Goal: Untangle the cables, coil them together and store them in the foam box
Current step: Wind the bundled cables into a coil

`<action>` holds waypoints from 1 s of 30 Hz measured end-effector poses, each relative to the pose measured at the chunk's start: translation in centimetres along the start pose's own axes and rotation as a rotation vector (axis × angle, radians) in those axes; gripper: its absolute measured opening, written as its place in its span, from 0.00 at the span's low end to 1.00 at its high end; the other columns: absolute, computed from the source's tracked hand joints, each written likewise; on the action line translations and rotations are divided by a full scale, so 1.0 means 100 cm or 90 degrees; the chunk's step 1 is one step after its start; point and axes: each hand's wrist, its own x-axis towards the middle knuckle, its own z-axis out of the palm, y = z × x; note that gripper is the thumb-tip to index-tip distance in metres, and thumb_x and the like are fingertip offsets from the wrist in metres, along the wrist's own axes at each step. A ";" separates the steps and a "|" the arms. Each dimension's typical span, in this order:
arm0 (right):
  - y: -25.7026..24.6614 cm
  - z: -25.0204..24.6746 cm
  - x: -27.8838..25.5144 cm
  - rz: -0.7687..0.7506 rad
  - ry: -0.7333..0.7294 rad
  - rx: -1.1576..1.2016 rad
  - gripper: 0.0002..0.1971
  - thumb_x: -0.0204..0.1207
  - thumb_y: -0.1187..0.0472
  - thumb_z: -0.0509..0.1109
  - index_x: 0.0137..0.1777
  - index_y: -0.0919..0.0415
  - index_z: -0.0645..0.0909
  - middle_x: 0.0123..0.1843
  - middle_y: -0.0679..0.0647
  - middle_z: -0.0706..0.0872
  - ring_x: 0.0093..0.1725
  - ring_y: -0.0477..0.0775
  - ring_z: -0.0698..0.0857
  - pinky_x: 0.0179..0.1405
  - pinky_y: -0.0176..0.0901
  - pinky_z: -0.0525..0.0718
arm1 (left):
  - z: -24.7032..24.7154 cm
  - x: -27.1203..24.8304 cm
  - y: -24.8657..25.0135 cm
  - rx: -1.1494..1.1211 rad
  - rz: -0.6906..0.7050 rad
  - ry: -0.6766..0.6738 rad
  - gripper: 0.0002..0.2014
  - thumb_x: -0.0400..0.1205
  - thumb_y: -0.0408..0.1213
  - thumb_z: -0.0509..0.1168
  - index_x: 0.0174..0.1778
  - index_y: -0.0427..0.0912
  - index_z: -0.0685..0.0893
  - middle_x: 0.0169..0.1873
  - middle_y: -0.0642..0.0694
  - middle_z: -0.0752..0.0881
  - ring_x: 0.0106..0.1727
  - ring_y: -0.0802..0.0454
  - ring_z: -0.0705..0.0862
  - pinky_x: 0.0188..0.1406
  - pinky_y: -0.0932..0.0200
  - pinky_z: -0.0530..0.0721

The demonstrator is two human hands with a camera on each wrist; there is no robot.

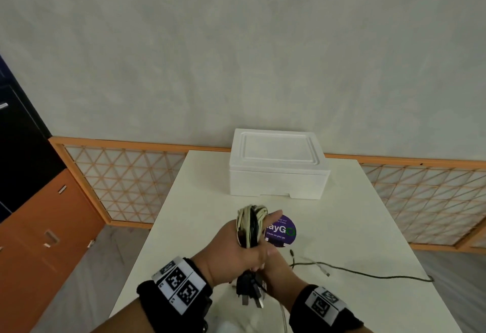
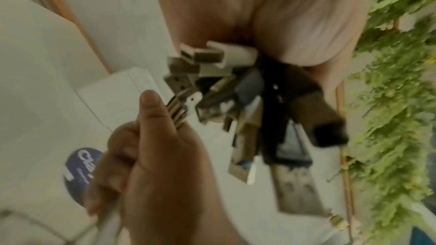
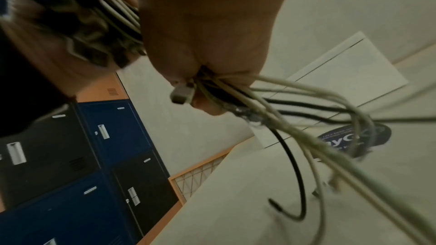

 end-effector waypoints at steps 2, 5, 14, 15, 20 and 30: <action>-0.014 -0.002 -0.001 0.011 -0.046 0.011 0.13 0.84 0.73 0.52 0.62 0.63 0.73 0.51 0.62 0.84 0.48 0.57 0.85 0.39 0.34 0.84 | -0.001 0.005 -0.013 -0.015 -0.023 0.036 0.28 0.80 0.31 0.68 0.73 0.59 0.74 0.28 0.55 0.86 0.41 0.60 0.85 0.63 0.66 0.78; -0.009 0.009 0.003 -0.064 -0.088 -0.044 0.13 0.82 0.62 0.57 0.63 0.64 0.77 0.57 0.65 0.84 0.55 0.63 0.83 0.54 0.43 0.85 | -0.004 0.008 -0.033 -0.083 -0.062 0.083 0.26 0.77 0.35 0.70 0.67 0.65 0.78 0.58 0.54 0.88 0.66 0.63 0.81 0.61 0.73 0.75; -0.015 0.002 -0.005 -0.110 -0.241 -0.140 0.14 0.84 0.59 0.57 0.66 0.58 0.77 0.59 0.52 0.84 0.56 0.52 0.81 0.58 0.40 0.77 | -0.017 0.010 -0.070 -0.164 -0.150 0.151 0.29 0.78 0.30 0.66 0.72 0.59 0.70 0.72 0.62 0.76 0.72 0.70 0.73 0.74 0.66 0.68; -0.017 0.000 -0.005 -0.118 -0.266 -0.187 0.15 0.84 0.59 0.56 0.67 0.59 0.77 0.61 0.56 0.83 0.58 0.56 0.81 0.58 0.44 0.76 | -0.018 0.008 -0.072 -0.149 -0.152 0.142 0.30 0.76 0.32 0.66 0.72 0.59 0.69 0.72 0.61 0.76 0.71 0.71 0.73 0.73 0.68 0.69; -0.019 -0.012 -0.004 -0.097 -0.311 -0.310 0.12 0.80 0.61 0.59 0.57 0.67 0.79 0.51 0.66 0.85 0.50 0.65 0.83 0.43 0.46 0.73 | -0.018 0.001 -0.072 -0.091 -0.167 0.094 0.30 0.73 0.33 0.64 0.73 0.55 0.71 0.69 0.60 0.80 0.70 0.71 0.75 0.69 0.73 0.70; -0.026 -0.021 -0.006 -0.164 -0.336 -0.478 0.11 0.77 0.61 0.60 0.52 0.67 0.79 0.46 0.64 0.84 0.45 0.65 0.82 0.38 0.47 0.73 | -0.005 0.007 -0.079 0.264 -0.158 0.102 0.17 0.79 0.34 0.66 0.65 0.41 0.81 0.66 0.65 0.70 0.68 0.71 0.69 0.77 0.65 0.61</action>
